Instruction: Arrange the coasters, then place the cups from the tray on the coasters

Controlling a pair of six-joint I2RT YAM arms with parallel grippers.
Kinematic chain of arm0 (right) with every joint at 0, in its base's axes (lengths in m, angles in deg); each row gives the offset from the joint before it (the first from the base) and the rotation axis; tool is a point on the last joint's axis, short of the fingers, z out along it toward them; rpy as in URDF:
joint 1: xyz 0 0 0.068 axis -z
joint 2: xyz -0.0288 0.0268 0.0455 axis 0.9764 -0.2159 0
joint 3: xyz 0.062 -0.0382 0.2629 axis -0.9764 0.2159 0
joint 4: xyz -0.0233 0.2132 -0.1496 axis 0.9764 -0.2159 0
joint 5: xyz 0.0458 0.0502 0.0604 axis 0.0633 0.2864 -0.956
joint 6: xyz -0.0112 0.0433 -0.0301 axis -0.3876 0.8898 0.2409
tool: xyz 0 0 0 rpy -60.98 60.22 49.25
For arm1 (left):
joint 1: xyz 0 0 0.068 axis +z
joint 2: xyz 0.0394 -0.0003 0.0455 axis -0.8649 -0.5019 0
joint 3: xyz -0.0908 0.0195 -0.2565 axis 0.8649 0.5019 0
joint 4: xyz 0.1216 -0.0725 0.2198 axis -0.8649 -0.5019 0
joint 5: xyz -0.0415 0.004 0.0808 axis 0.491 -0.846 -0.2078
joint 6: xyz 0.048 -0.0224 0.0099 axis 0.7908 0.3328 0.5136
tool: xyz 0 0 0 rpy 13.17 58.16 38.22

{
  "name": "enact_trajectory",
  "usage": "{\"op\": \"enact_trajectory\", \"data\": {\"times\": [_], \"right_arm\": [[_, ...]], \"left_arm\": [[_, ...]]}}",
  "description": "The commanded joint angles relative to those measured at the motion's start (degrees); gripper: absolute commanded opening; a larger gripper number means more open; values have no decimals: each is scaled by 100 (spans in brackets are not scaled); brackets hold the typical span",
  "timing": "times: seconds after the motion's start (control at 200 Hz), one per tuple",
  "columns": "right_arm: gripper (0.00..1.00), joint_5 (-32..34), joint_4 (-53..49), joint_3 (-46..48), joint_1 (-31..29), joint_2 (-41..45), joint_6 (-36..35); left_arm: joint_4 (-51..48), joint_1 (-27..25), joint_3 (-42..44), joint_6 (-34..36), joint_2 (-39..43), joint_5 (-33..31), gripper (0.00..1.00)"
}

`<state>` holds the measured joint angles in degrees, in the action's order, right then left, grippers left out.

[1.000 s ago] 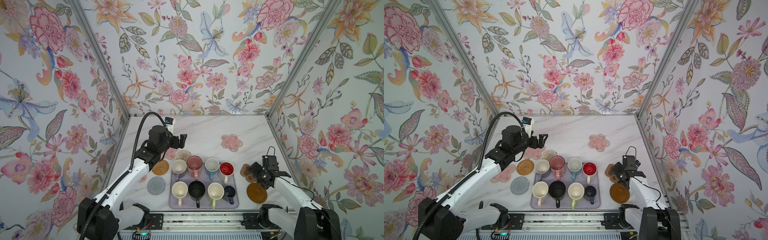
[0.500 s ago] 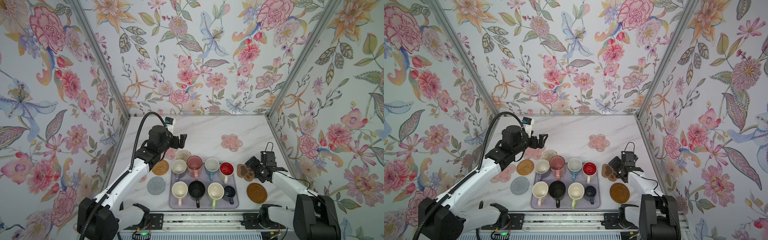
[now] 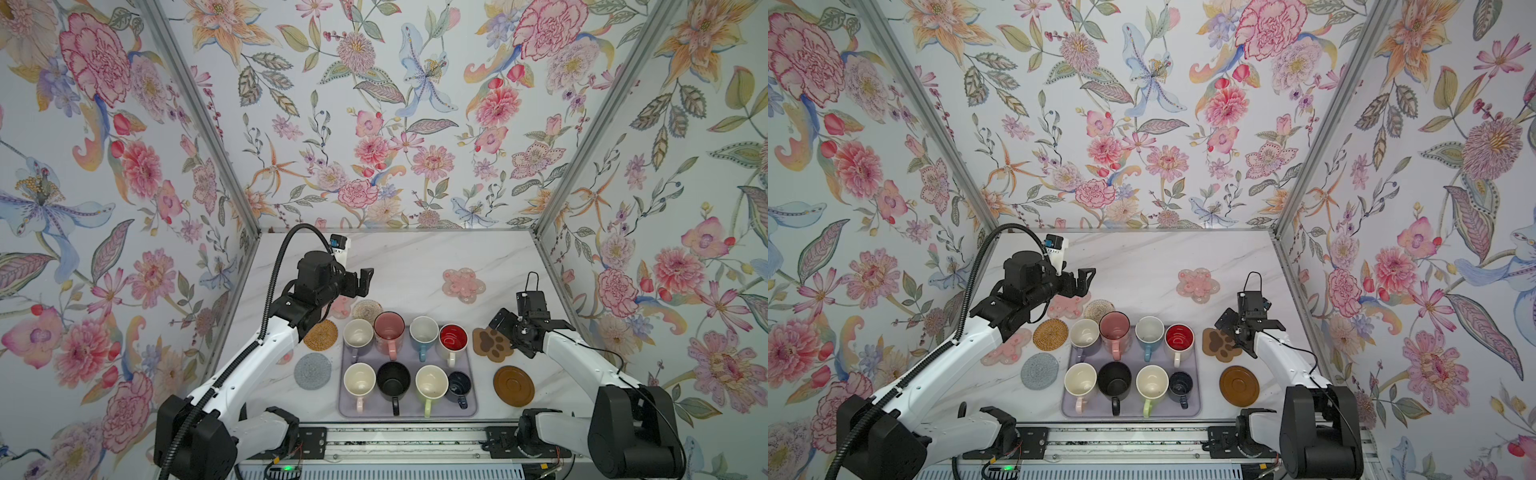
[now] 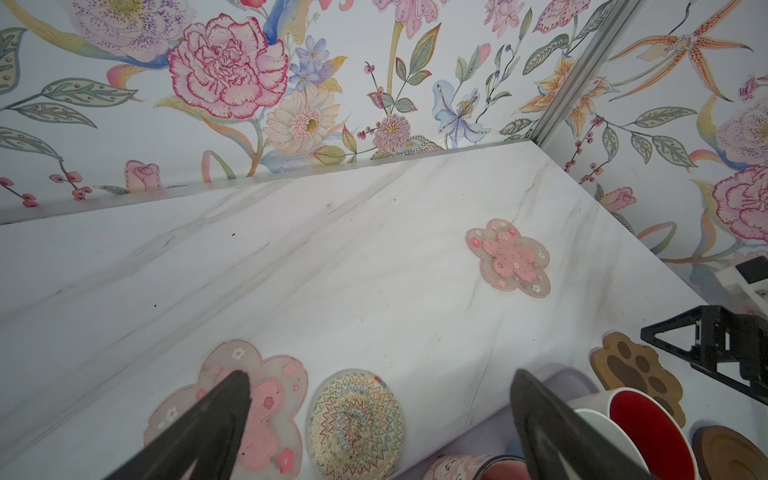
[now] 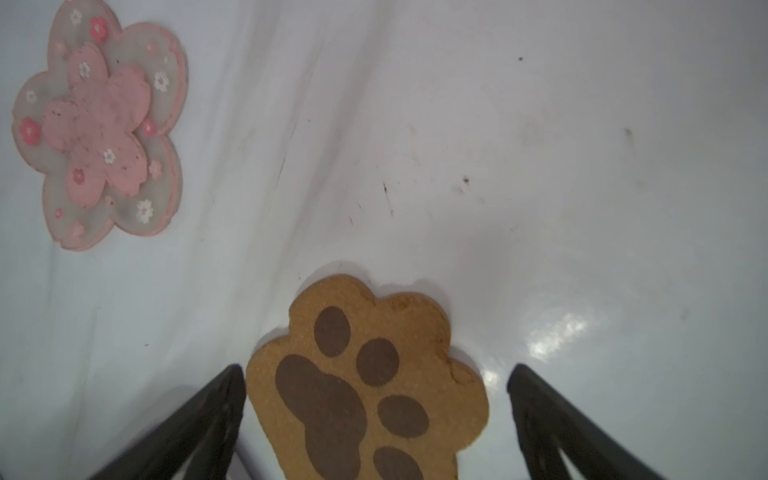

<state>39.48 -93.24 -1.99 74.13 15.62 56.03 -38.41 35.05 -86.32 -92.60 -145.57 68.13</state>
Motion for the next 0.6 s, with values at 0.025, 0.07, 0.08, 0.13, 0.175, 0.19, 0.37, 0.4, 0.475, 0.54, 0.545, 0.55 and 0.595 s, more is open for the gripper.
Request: {"op": "enact_trajectory", "data": {"times": [0.025,0.07,0.08,0.13,0.175,0.19,0.37,0.4,0.475,0.54,0.545,0.55,0.595], "right_arm": [[99,511,-1096,-60,-245,235,-291],[99,568,-1188,-38,-369,257,-289],[99,577,-1209,-35,-402,261,-283],[99,521,-1216,-25,-531,257,-235],[99,541,-1293,-67,-656,225,-188],[99,567,-1328,-88,-691,208,-171],[99,624,-1465,-44,-1042,133,48],[99,638,-1481,-29,-1078,140,86],[99,654,-1515,-18,-1177,158,182],[99,707,-1578,-8,-1261,138,241],[99,703,-1588,-8,-1269,136,244],[99,711,-1592,-8,-1278,135,249],[99,706,-1632,3,-1350,109,303]], "left_arm": [[74,-56,78,110,163,-58,99],[80,-54,83,100,180,-43,99],[84,-57,80,100,176,-41,99],[94,-58,79,91,201,-3,99],[107,-67,79,95,209,94,99],[104,-60,79,99,208,157,99],[42,-192,26,251,210,733,99],[27,-229,17,284,223,776,99],[2,-347,32,376,253,804,99],[-11,-441,43,433,274,774,99],[-11,-447,43,438,273,771,99],[-20,-455,43,440,273,761,99],[-35,-484,44,460,289,734,99]]}}
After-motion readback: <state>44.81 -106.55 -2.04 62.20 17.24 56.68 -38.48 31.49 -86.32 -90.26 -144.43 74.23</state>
